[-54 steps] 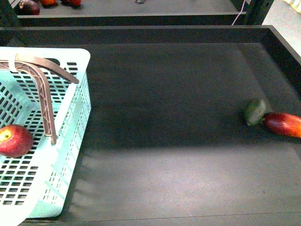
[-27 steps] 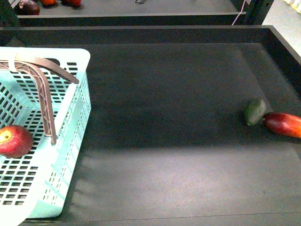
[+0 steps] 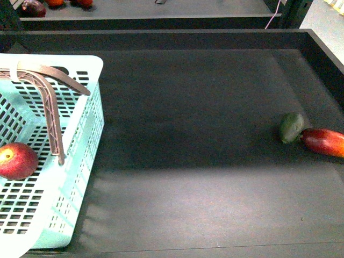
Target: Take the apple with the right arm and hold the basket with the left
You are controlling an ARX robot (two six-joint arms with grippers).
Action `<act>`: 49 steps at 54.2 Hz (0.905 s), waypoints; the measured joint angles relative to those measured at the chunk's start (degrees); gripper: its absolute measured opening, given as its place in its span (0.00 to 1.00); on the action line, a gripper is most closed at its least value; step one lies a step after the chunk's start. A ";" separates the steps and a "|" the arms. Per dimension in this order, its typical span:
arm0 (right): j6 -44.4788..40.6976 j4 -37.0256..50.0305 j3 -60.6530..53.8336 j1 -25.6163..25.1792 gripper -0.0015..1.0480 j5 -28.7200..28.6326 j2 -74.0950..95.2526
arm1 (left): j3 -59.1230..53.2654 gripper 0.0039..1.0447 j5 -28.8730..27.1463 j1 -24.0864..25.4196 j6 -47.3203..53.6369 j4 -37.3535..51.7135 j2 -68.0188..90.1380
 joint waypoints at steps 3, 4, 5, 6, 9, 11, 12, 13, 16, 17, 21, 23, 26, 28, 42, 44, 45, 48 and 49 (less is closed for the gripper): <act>-0.02 0.00 0.00 0.00 0.92 0.00 0.00 | 0.00 0.03 0.00 0.00 0.00 -1.38 -1.49; -0.02 0.00 0.00 0.00 0.92 0.00 0.00 | 0.00 0.03 0.00 0.00 0.00 -1.60 -1.70; 0.00 0.00 0.00 0.00 0.92 0.00 0.00 | 0.00 0.03 0.00 0.00 0.00 -2.01 -2.14; -0.02 0.00 0.00 0.00 0.92 0.00 0.00 | 0.00 0.03 0.00 0.00 0.00 -2.47 -2.56; -0.02 0.00 0.00 0.00 0.92 0.00 0.00 | 0.00 0.03 0.00 0.00 0.00 -3.56 -3.61; 0.00 0.00 0.00 0.00 0.92 0.00 0.00 | 0.00 0.03 0.00 0.00 0.00 -4.13 -4.20; -0.02 0.00 0.00 0.00 0.92 0.00 0.00 | 0.00 0.03 0.00 0.00 0.00 -4.46 -4.55; -0.02 0.00 0.00 0.00 0.92 0.02 0.00 | 0.00 0.03 0.00 0.00 0.00 -4.94 -5.09; -0.02 0.00 0.00 0.00 0.92 0.00 0.00 | 0.00 0.03 0.00 0.00 0.00 -6.36 -6.43; -0.02 0.00 0.00 0.00 0.92 0.00 0.00 | 0.00 0.03 0.00 0.00 0.00 -6.69 -6.78; -0.02 0.00 0.00 0.00 0.92 0.00 0.00 | 0.00 0.03 0.00 0.00 0.00 -8.24 -8.33; 0.00 0.00 0.00 0.00 0.92 0.00 0.00 | 0.00 0.03 0.00 0.00 0.00 -8.66 -8.76; -0.02 0.00 0.00 0.00 0.92 0.00 0.00 | 0.00 0.03 0.00 0.00 0.00 -9.38 -9.44; 0.00 0.00 0.00 0.00 0.92 0.00 0.00 | 0.00 0.03 0.00 0.00 0.00 -9.88 -9.94; -0.02 0.00 0.00 0.00 0.92 0.00 0.00 | 0.02 0.03 -0.02 0.00 0.02 -20.17 -19.89; -0.02 0.00 0.00 0.00 0.92 0.02 0.00 | 0.02 0.03 0.00 0.00 0.02 -20.17 -19.98; -0.02 0.00 0.00 0.00 0.92 0.00 0.00 | 0.02 0.03 0.00 0.00 0.02 -20.17 -20.04; -0.02 0.00 0.00 0.00 0.92 0.00 0.00 | 0.02 0.03 -0.02 0.00 0.02 -20.22 -20.06; -0.02 0.00 0.00 0.00 0.92 0.00 0.00 | 0.02 0.03 0.00 0.00 0.02 -20.22 -20.06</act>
